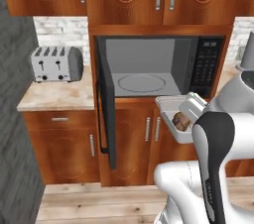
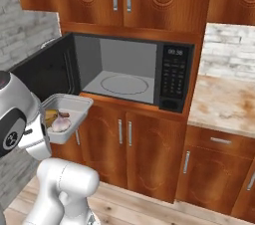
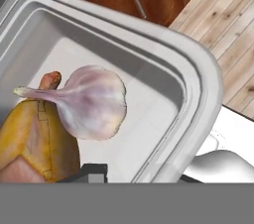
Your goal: Place the tupperware containing the chicken drumstick and garlic meal in the microwave. Close the microwave door and press the start button to reheat the meal.
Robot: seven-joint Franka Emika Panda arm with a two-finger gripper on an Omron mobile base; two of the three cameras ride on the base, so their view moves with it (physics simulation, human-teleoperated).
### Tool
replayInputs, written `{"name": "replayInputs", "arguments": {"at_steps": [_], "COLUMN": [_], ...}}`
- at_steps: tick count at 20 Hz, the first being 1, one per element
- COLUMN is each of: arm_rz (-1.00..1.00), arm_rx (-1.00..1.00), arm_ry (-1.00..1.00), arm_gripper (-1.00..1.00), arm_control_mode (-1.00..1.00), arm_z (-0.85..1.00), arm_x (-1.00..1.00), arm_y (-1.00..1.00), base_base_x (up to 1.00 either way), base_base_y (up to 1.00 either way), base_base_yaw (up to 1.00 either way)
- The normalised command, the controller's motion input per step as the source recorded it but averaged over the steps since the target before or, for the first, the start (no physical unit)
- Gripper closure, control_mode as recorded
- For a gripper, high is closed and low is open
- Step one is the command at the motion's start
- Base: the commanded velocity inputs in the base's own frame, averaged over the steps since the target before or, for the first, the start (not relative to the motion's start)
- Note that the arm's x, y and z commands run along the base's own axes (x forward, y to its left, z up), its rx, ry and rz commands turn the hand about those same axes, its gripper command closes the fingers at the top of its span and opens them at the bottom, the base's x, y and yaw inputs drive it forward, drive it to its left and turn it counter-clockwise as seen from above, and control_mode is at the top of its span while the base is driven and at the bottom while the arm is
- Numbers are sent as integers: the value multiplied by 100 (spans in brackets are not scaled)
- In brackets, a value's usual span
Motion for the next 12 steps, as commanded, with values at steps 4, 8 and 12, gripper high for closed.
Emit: {"name": "replayInputs", "arguments": {"at_steps": [4,8,12], "arm_rz": [0,0,0], "arm_rx": [0,0,0], "arm_ry": [0,0,0], "arm_gripper": [100,100,100], "arm_control_mode": [100,100,100], "arm_z": [0,0,0], "arm_x": [0,0,0], "arm_y": [0,0,0], "base_base_x": [-4,-26,-13], "base_base_y": [-16,-6,-13], "base_base_yaw": [19,11,5]}}
